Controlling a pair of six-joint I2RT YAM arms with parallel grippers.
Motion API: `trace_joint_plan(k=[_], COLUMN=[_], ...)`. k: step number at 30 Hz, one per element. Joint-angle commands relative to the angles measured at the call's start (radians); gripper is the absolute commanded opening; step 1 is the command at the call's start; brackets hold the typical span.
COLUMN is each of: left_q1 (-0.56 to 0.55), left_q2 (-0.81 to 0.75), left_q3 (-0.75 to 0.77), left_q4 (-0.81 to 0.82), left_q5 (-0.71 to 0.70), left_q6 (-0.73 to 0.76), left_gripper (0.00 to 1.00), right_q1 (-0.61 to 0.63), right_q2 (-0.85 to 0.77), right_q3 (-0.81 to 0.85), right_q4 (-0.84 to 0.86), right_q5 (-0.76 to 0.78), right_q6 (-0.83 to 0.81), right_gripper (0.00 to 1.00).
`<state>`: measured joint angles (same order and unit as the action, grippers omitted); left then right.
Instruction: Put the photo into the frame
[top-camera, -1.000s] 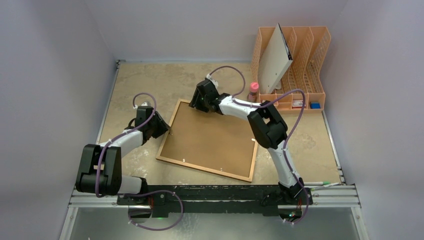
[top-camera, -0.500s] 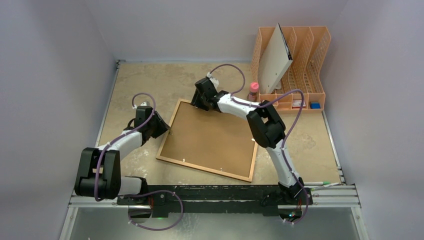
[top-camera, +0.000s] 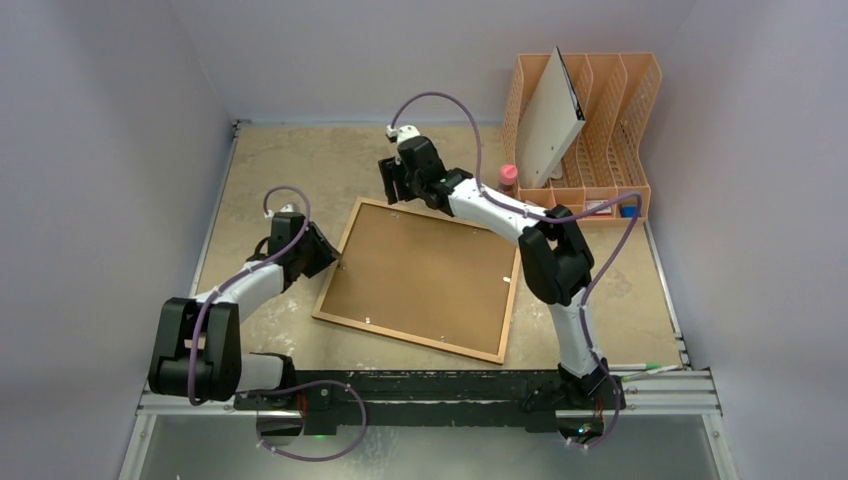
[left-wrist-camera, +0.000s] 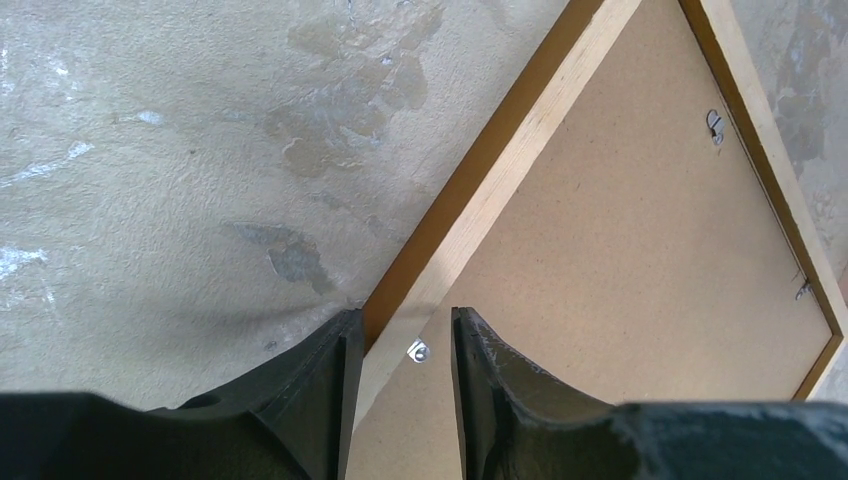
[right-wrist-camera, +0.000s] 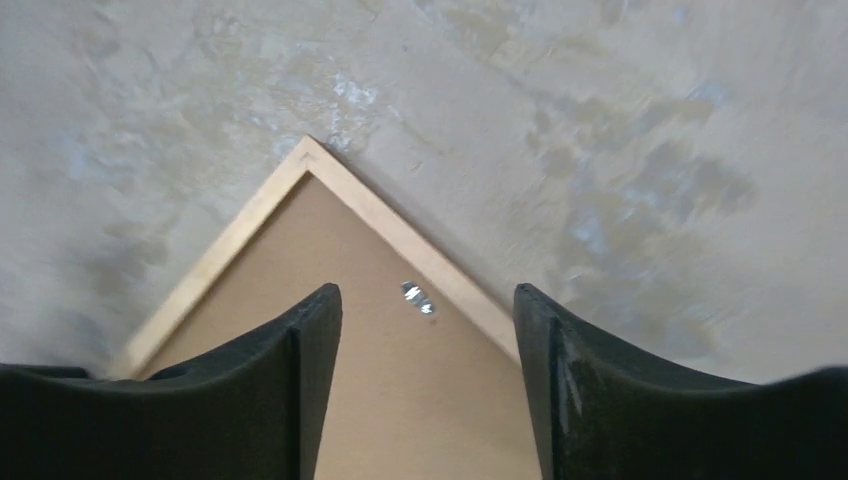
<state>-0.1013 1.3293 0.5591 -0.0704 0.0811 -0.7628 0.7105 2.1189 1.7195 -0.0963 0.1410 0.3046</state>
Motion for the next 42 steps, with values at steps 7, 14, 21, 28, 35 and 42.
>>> trace_joint_plan(k=[7,14,21,28,35,42], left_q1=[-0.005,-0.005,-0.005,-0.005,-0.005,-0.005], left_q2=[-0.072,-0.092,-0.09,-0.083,-0.084,-0.081], left_q3=[0.007,0.002,-0.008,-0.009,-0.011,-0.012], left_q4=[-0.021,-0.038,-0.034,-0.029,-0.031,-0.036], left_q5=[-0.015,-0.022,-0.02,-0.021,-0.025,-0.036], left_q6=[0.019,0.022,0.022,0.025,0.025,0.028], left_gripper=[0.46,0.47,0.47,0.47,0.47,0.47], right_q1=[-0.003,-0.003,-0.003,-0.005,-0.012,-0.018], right_q2=[0.073,0.168,0.207,0.228,0.253,0.257], right_q3=[0.102,0.206,0.213,0.201,0.21,0.197], right_q4=[-0.11,-0.162,-0.147,-0.11,-0.114,-0.095], right_q5=[-0.01,-0.077,-0.044,0.016,0.042,0.05], right_q6=[-0.556,-0.601,-0.597,-0.6,-0.595,-0.57], right_gripper=[0.9,0.92,0.89,0.83,0.65,0.57])
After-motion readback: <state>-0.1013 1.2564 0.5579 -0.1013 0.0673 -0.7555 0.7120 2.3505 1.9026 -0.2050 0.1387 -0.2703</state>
